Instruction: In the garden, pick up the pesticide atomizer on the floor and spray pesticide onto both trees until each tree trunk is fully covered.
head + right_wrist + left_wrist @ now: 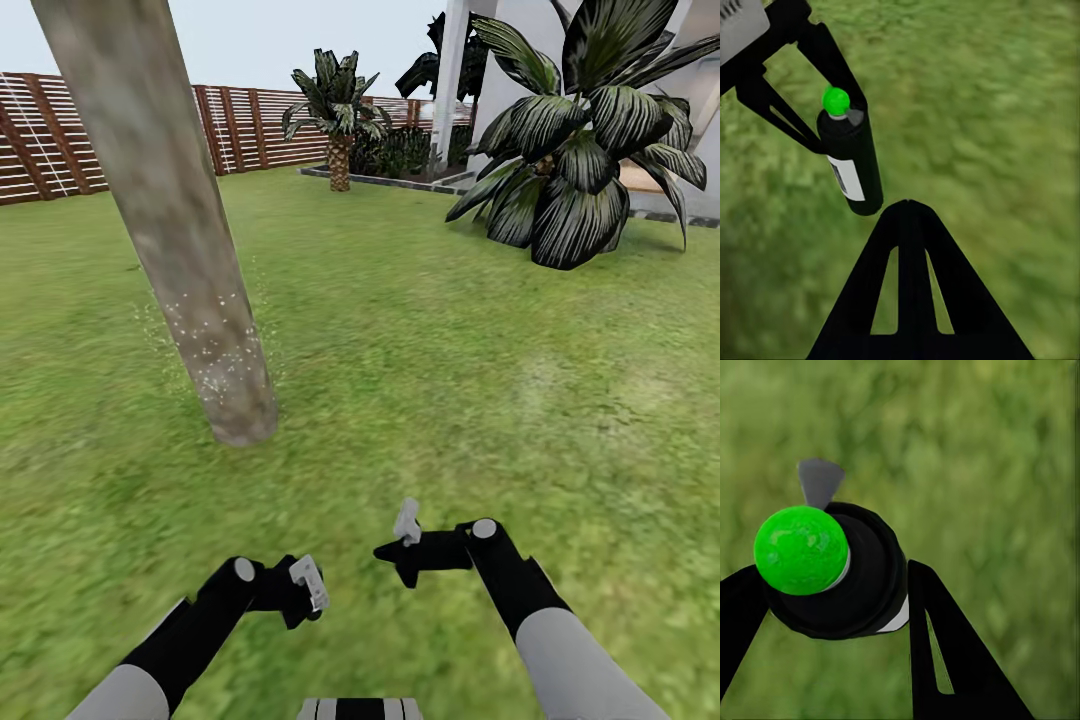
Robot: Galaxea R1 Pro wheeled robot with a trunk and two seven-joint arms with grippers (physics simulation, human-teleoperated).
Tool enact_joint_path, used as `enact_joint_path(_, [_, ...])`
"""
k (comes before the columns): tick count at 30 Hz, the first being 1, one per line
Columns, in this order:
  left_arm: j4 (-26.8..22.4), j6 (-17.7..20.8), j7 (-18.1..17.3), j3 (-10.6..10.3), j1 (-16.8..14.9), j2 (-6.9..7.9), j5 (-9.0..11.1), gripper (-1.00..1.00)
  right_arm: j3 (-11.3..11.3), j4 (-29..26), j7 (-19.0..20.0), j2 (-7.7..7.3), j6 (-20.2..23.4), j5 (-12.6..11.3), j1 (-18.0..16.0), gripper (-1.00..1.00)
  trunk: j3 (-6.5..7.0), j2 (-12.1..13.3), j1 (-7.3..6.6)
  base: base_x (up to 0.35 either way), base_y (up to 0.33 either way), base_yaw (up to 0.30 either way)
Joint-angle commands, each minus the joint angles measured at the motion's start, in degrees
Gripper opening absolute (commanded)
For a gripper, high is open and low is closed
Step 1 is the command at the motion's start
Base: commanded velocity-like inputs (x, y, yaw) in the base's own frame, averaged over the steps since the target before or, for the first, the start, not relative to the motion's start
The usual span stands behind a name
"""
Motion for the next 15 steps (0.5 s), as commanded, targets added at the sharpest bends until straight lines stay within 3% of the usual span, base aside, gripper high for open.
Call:
enact_joint_path(1, [0.0,0.0,0.0,0.0,0.0,-0.16,0.0,-1.0,0.0,0.0,0.0,0.15,0.0,0.0,0.0,-1.0,0.0,0.0,0.0,0.0,0.0,0.0])
enact_joint_path(5, [0.0,-0.3,0.0,0.0,0.0,-0.9,0.0,-1.0,0.0,0.0,0.0,1.45,0.0,-1.0,0.0,-1.0,0.0,0.0,0.0,0.0,0.0,0.0])
enact_joint_path(15, [0.0,-0.8,0.0,0.0,0.0,-1.95,0.2,-1.0,0.0,0.0,0.0,1.71,0.0,-1.2,-0.1,-1.0,0.0,0.0,0.0,0.0,0.0,0.0])
